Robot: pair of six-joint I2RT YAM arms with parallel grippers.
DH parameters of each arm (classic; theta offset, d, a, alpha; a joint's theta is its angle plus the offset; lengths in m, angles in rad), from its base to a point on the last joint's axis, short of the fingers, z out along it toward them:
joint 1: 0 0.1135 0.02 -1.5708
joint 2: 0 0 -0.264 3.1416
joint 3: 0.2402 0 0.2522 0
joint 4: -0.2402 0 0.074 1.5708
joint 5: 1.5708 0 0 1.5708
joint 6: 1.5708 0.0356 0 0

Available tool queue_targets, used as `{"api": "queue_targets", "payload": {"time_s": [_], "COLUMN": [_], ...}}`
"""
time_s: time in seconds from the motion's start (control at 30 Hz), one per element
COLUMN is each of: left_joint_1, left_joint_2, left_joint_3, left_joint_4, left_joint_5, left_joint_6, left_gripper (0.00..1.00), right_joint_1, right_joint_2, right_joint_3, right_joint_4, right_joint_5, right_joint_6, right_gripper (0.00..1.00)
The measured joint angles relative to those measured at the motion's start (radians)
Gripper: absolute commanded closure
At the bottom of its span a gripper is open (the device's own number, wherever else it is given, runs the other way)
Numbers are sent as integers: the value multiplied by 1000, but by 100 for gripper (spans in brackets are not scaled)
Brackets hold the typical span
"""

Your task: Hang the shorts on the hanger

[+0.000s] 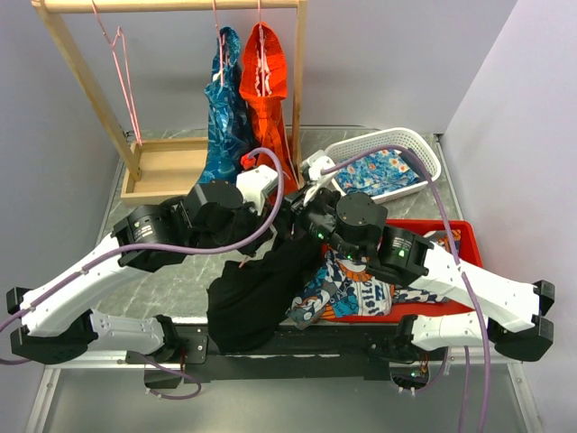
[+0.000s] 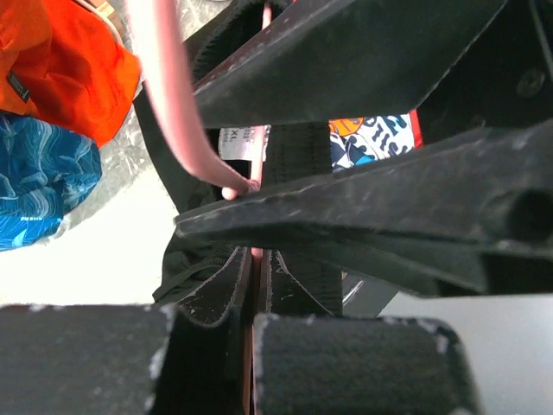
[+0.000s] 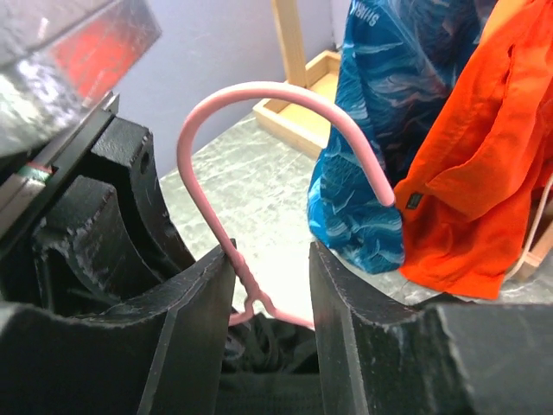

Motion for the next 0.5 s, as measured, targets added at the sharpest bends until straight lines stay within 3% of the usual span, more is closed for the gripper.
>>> {"api": "queue_targets", "payload": {"time_s": [0.07, 0.17, 0.2, 0.27, 0.33, 0.4, 0.47, 0.5], "left_joint_1": [0, 0, 0, 0, 0, 0, 0, 0], "left_joint_2": [3, 10, 13, 15, 16, 16, 16, 16], "left_joint_3": [1, 2, 2, 2, 6, 8, 9, 10], "left_joint_4": [5, 8, 9, 10, 5, 3, 0, 0], "left_joint_5": [2, 4, 4, 4, 3, -1, -6, -7], "left_joint_6": [0, 0, -1, -3, -4, -11, -20, -24], "left_gripper": [99, 99, 99, 99, 97, 82, 75, 61], "right_joint_1": [7, 27, 34, 44, 48, 50, 53, 55], "right_joint_2": [6, 16, 21, 27, 27, 27, 23, 21], "right_joint_3": [0, 0, 0, -2, -12, -28, -38, -43], "right_joint_4": [14, 34, 42, 57, 58, 82, 99, 106], "right_joint_5": [23, 62, 75, 101, 124, 144, 153, 159], "right_joint_6": [-5, -19, -24, -42, -67, -74, -82, -89], "right_gripper": [56, 76, 89, 99, 100, 100, 100, 100]}}
